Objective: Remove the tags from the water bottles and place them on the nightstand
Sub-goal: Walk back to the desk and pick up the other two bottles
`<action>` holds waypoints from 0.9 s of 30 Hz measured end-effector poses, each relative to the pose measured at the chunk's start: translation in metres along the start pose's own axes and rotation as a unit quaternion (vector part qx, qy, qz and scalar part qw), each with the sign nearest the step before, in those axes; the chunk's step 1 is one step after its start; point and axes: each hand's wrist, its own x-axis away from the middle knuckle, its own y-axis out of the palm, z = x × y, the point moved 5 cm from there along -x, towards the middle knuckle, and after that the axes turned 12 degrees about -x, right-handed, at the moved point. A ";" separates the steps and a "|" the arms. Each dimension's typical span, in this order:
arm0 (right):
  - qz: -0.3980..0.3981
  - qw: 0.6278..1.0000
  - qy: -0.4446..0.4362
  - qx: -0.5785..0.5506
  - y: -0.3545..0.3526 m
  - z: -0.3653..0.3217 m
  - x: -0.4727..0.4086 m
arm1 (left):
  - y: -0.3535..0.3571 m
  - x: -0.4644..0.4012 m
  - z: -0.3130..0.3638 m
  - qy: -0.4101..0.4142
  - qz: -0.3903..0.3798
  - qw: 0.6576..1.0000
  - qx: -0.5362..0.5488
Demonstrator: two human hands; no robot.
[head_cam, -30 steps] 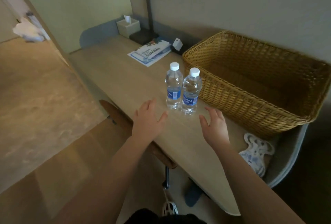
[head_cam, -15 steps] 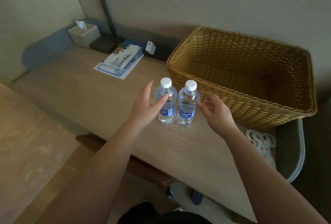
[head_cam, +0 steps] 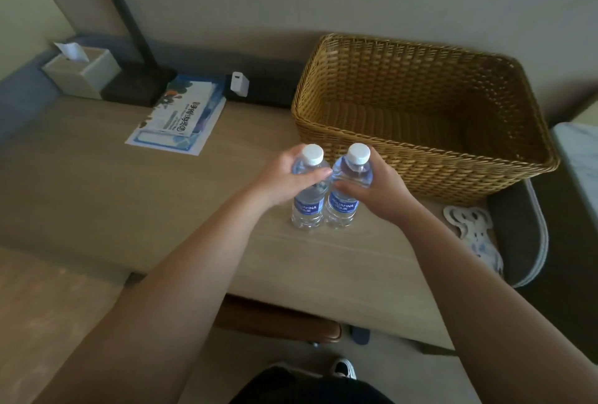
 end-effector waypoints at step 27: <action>0.111 0.991 0.037 -0.058 0.006 0.016 0.051 | 0.030 0.017 -0.003 0.052 0.077 0.995 0.038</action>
